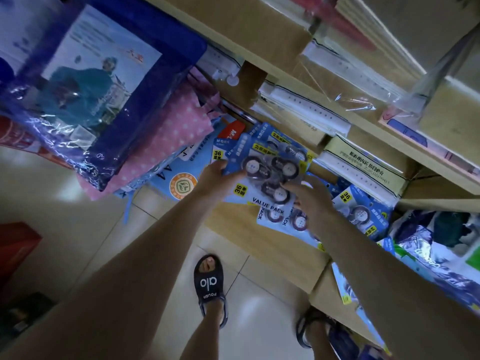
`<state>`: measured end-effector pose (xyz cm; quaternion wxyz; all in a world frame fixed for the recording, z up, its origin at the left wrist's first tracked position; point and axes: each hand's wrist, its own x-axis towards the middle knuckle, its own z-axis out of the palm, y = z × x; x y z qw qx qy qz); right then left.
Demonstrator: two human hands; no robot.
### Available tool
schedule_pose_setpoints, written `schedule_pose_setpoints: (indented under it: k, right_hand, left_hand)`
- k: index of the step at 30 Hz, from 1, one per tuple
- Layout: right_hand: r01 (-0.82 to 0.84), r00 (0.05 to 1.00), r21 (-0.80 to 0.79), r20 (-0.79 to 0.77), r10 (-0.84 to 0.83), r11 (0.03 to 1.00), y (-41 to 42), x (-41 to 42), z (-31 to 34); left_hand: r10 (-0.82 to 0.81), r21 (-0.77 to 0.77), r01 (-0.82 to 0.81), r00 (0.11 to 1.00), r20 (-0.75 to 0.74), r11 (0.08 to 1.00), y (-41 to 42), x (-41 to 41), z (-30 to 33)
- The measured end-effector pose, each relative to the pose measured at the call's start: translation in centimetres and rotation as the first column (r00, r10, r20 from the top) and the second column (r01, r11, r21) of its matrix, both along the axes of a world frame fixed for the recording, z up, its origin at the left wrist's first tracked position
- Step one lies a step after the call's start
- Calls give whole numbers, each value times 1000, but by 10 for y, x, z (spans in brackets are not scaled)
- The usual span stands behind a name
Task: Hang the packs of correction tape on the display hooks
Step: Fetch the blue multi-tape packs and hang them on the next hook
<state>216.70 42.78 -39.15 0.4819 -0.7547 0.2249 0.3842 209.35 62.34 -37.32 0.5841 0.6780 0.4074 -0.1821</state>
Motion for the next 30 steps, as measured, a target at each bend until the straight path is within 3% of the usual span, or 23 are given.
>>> schedule_pose_setpoints:
  k: [3,5,10,12,16,21,23,26,30]
  right_hand:
    - [-41,996,-76,75,47,996,10,27,-5]
    - [-58,998,-81,32,61,995,15,37,-12]
    - [-66,998,-362,-28,60,930,26,45,-41]
    - [-10,998,-307,-61,-9,952,24,47,-47]
    - [29,988,-118,-145,-47,993,24,51,-55]
    - [11,987,-146,-158,-34,989,33,48,-50]
    - [-5,986,-113,-169,-14,994,34,44,-44]
    - [-92,987,-81,-141,80,992,38,39,-41]
    - [-196,968,-31,-165,188,980,36,40,-29]
  left_hand:
    - [-84,44,87,994,-65,995,-1,26,-19]
    - [-64,45,69,994,-93,997,-1,39,-34]
    - [-158,152,171,983,-97,973,-1,62,-52]
    - [-171,144,182,981,-89,973,0,67,-52]
    - [-51,176,49,999,4,983,-4,70,-53]
    - [253,103,-267,958,132,958,-8,55,-54]
    - [389,22,-393,916,99,919,-8,48,-54]
    - [426,-69,-422,903,59,904,-12,37,-57]
    - [546,-230,-532,838,-8,815,-23,31,-50]
